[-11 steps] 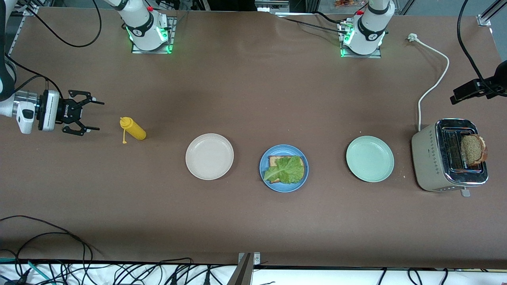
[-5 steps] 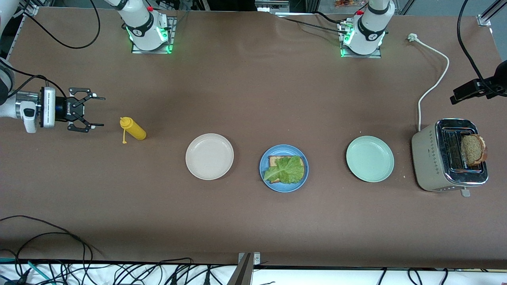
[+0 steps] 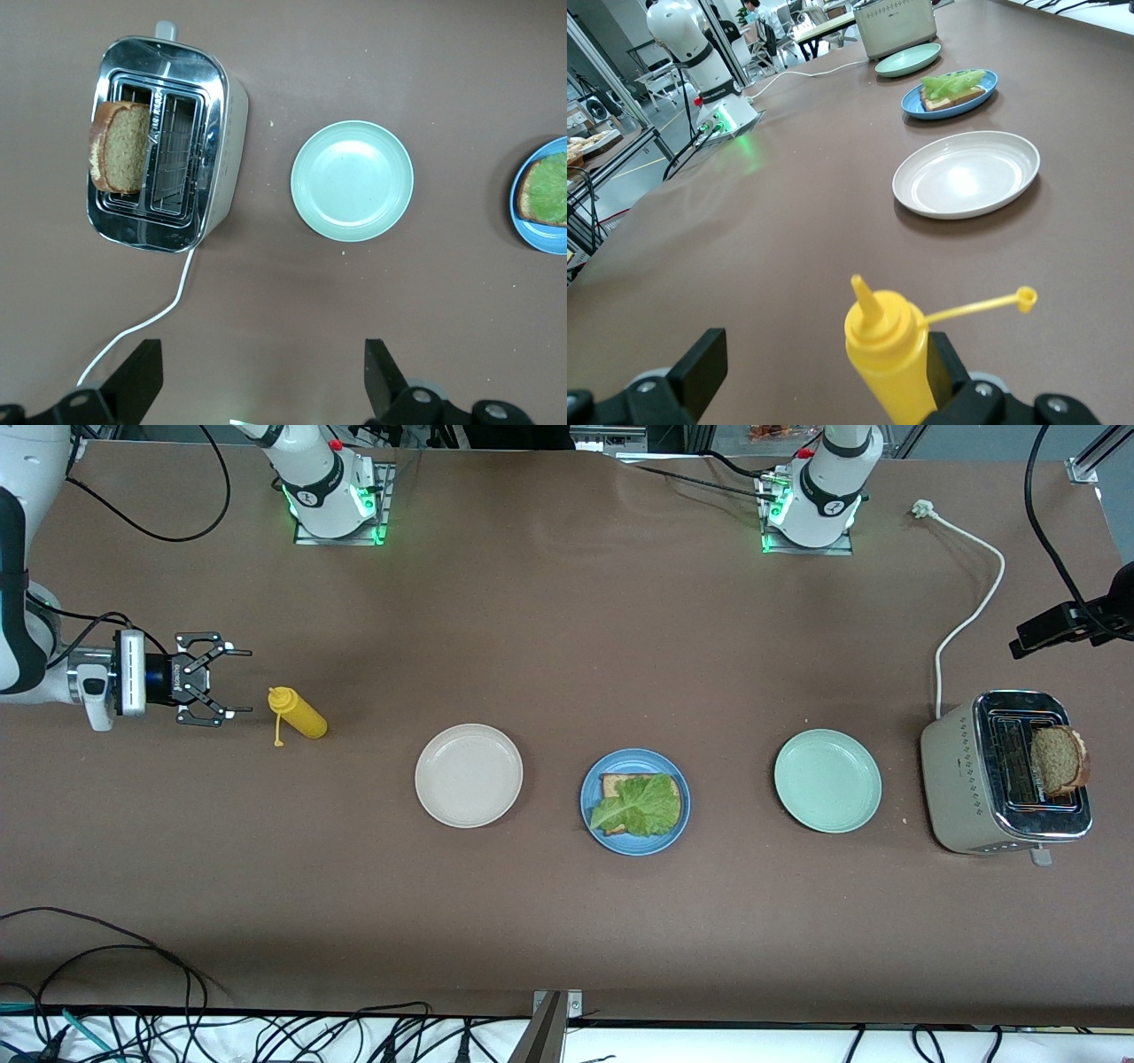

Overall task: Make sandwich in blue plate with both arms
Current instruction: 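Open the right gripper and position it beside the mustard bottle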

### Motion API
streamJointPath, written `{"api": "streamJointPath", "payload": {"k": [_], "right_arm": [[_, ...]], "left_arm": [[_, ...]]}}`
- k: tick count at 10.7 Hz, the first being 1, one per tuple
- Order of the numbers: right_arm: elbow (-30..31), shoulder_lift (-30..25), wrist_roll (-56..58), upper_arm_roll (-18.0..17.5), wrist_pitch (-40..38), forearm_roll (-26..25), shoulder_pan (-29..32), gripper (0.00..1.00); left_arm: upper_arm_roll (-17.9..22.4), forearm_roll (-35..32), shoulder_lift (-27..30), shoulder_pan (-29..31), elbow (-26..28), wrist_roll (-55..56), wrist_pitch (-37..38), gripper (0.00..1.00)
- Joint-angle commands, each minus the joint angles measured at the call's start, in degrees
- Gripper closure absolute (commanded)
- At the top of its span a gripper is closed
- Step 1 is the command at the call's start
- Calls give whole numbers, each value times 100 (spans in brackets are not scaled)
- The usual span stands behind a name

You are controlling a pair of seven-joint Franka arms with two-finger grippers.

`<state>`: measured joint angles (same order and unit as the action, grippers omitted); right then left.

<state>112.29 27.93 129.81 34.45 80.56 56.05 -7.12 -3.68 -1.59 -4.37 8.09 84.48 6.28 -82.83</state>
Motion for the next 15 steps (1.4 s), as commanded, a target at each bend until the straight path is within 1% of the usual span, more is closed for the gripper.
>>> {"api": "streamJointPath", "payload": {"k": [1,3,4,7,8,10,13,15], "right_arm": [[-172,431,718,-52,-208,343,194,0],[-172,730,1211,-52,-392,703,194,0],[-172,801,1370,-52,-401,775,194,0],[-155,872,1669,-61,-366,784,194,0],[-155,907,1809,-61,-366,880,202,0],[-137,986,1968,-61,-375,907,194,0],[-137,1206,2355,-192,-375,1214,211,0],[-128,1268,2478,-236,-375,1224,220,0]], "left_arm": [[-36,-95,6,70,-20,31,56,0],[-36,-95,6,70,-20,31,56,0],[-36,-95,6,70,-20,31,56,0],[-45,-95,6,70,-20,31,56,0],[-36,-95,6,70,-20,31,56,0],[-45,-95,6,70,-20,31,56,0],[-45,-95,6,70,-20,31,56,0],[-36,-95,6,78,-20,31,56,0]]}}
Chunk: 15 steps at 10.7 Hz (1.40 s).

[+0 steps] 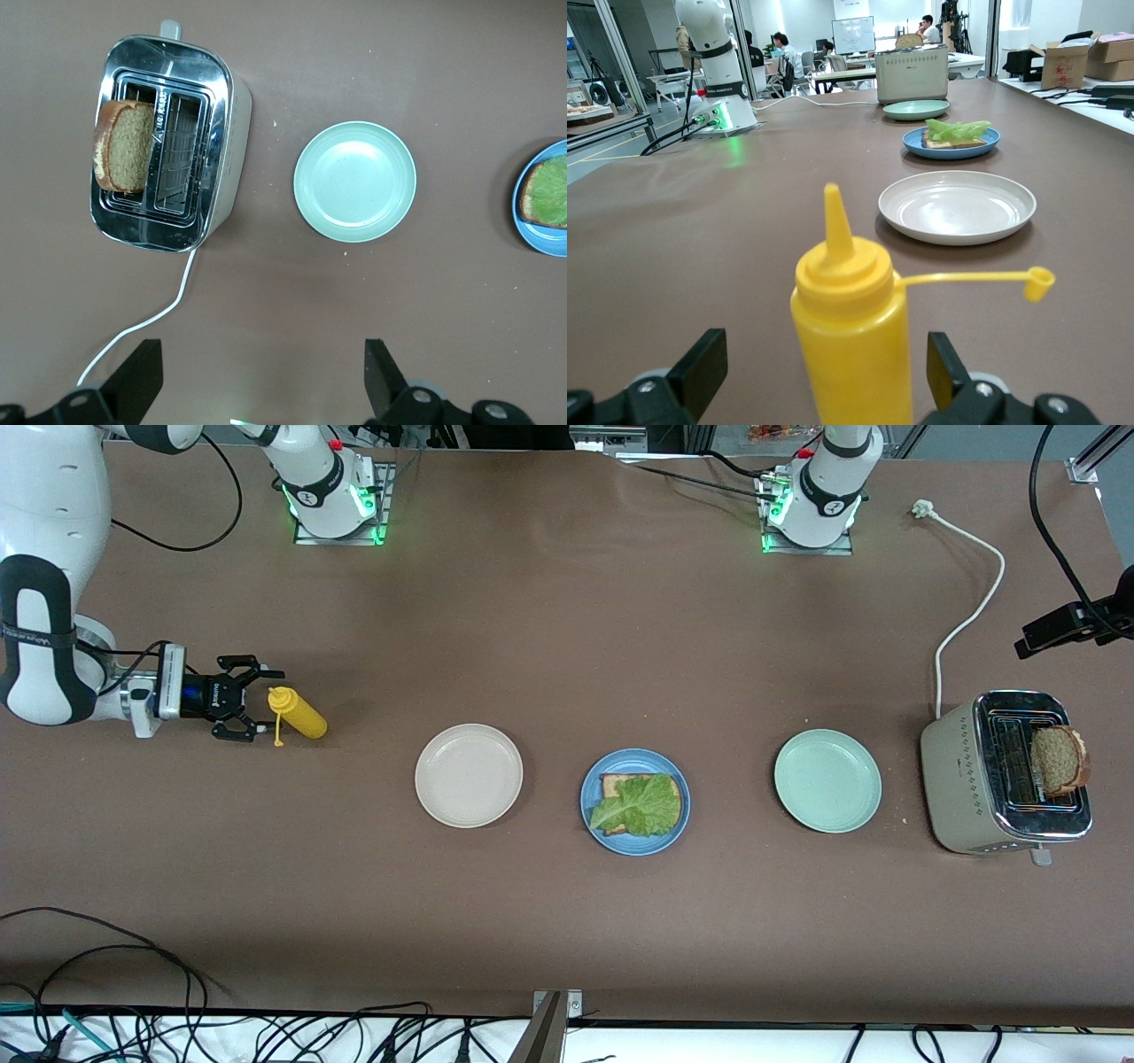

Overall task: Make sandwich in blue plate with both arms
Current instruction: 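Close the right gripper on the mustard bottle and lift it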

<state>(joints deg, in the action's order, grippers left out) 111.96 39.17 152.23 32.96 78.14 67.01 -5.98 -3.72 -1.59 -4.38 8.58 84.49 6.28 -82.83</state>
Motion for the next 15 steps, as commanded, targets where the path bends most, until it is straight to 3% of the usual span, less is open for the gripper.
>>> {"api": "streamJointPath", "payload": {"k": [1,6,7,8,9,10,12,15], "right_arm": [[-95,153,246,-123,-106,129,132,0],[-86,276,325,-368,-71,392,176,3],[-86,276,316,-395,-71,401,168,22],[-95,276,299,-439,-62,410,168,57],[-95,276,281,-448,-18,410,168,81],[-121,267,238,-457,-1,410,168,95],[-296,223,-69,-457,0,410,133,99],[-1155,118,-1120,-457,17,235,45,99]], "left_arm": [[-32,-95,7,30,-20,31,56,0],[-32,-87,7,30,-20,31,56,0],[-32,-87,7,30,-20,31,56,0],[-32,-87,7,30,-20,31,56,0],[-32,-87,7,30,-20,31,56,0],[-32,-87,7,30,-20,31,56,0],[-32,-87,7,30,-20,31,56,0],[-32,-87,7,30,-20,31,56,0]]}}
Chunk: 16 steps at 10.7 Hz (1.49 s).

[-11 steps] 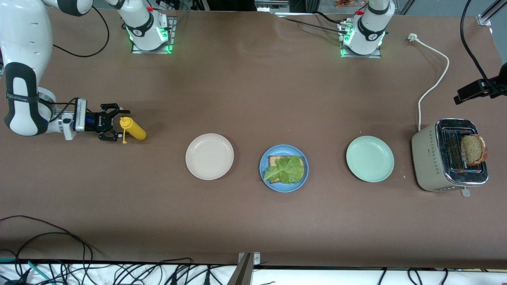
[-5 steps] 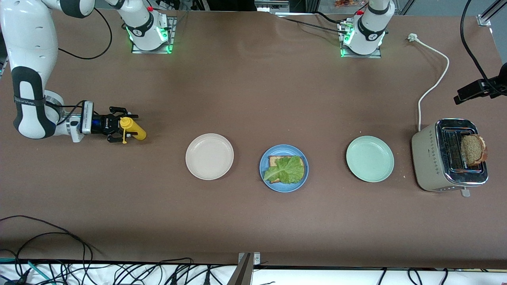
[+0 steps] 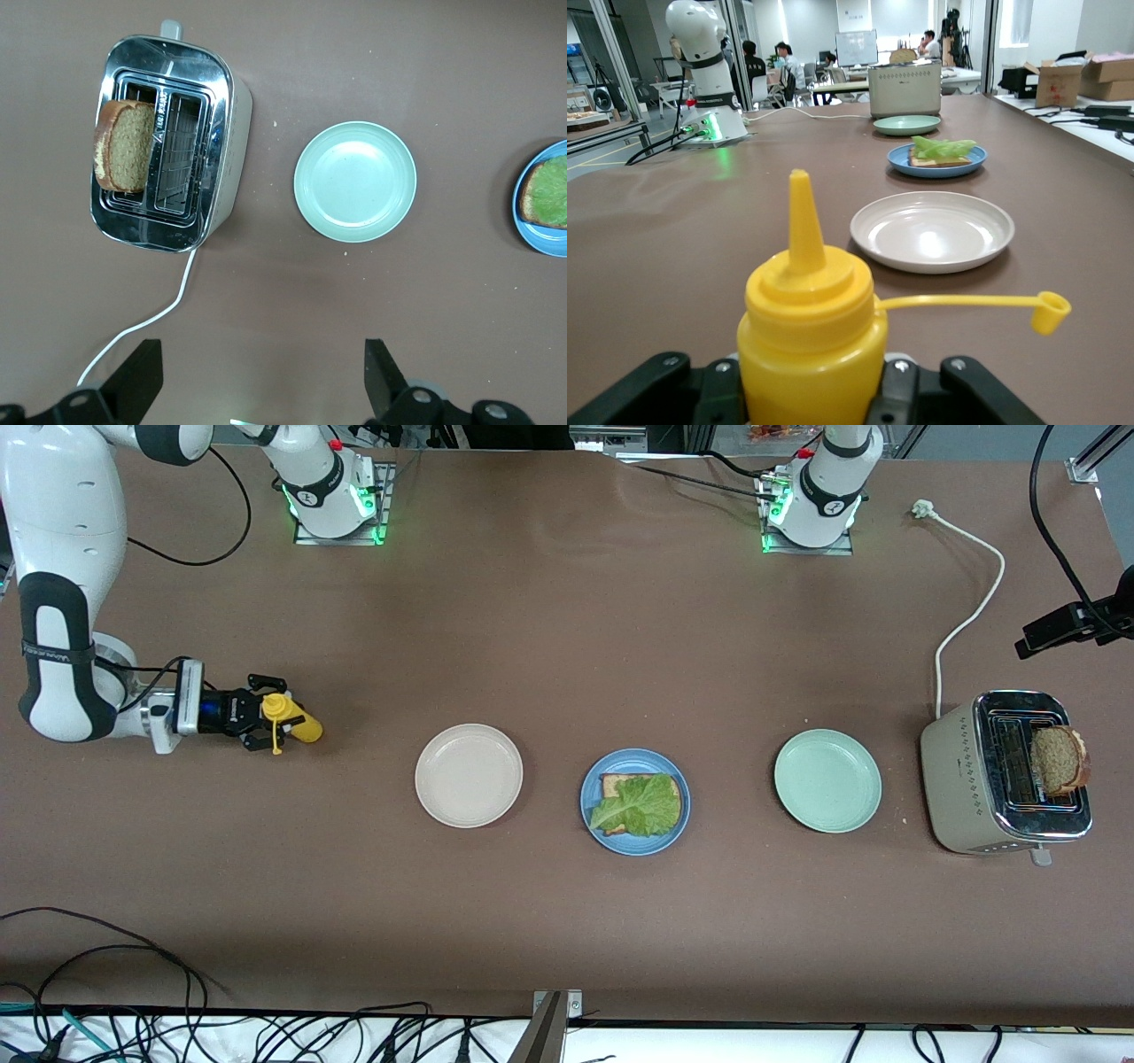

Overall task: Make sandwich in blue plate with both arms
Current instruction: 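Close the right gripper on the mustard bottle and lift it, then carry the mustard bottle with the right gripper over the blue plate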

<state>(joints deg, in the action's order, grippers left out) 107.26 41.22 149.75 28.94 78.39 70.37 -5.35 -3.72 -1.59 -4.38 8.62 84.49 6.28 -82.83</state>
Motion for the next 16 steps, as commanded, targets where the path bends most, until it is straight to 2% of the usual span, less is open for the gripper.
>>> {"api": "streamJointPath", "payload": {"k": [1,6,10,12,13,14,16], "right_arm": [[-1063,-131,-1399,-55,-8,-286,-97,99],[-2198,-412,-3650,-72,132,-630,-562,99],[-2692,-474,-5136,-476,1070,-814,-1063,99],[-2684,-780,-5953,-887,2034,-1470,-1353,99],[-2693,-834,-6383,-1281,2449,-1822,-1355,99],[-2693,-861,-6971,-1529,2775,-2156,-1372,99],[-2693,-939,-8131,-2283,3617,-3139,-1372,99]], "left_arm": [[-32,-87,7,17,-20,31,56,0],[-32,-78,7,26,-20,31,56,0],[-32,-87,7,26,-20,31,56,0],[-32,-87,7,26,-11,31,56,0],[-32,-87,7,26,-20,31,56,0],[-32,-87,7,26,-11,31,56,0],[-32,-87,7,17,-11,31,56,0]]}}
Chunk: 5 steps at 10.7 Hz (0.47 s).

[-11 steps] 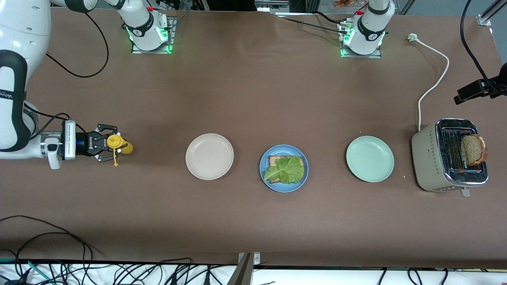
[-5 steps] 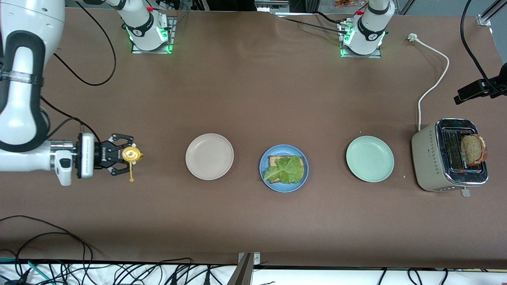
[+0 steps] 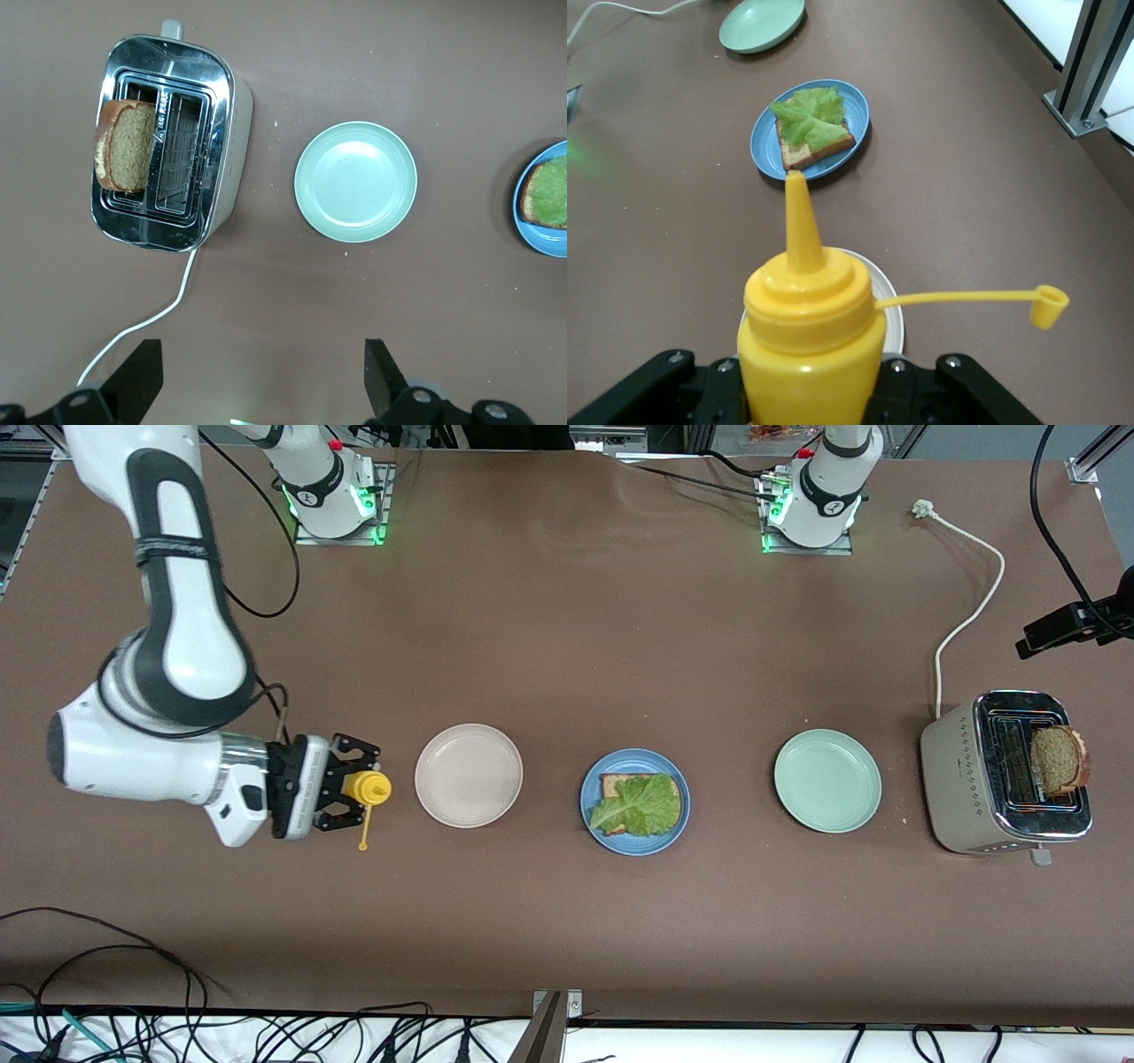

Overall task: Make sandwich in blue plate with both arms
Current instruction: 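Carry the mustard bottle with the right gripper over the blue plate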

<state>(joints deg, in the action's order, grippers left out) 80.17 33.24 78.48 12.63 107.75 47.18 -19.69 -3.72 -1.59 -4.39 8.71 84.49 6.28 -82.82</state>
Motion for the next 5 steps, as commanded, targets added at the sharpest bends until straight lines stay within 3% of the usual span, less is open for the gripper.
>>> {"api": "streamJointPath", "payload": {"k": [1,3,5], "right_arm": [[16,-143,-1471,-926,1086,-1216,62,99],[25,-134,-2490,-1315,1633,-2129,-60,99],[34,-73,-3572,-1622,2064,-3385,-306,99]], "left_arm": [[-32,-87,8,8,-20,31,55,0],[-32,-87,8,8,-11,31,55,0],[-32,-87,8,17,-11,31,55,0]]}}
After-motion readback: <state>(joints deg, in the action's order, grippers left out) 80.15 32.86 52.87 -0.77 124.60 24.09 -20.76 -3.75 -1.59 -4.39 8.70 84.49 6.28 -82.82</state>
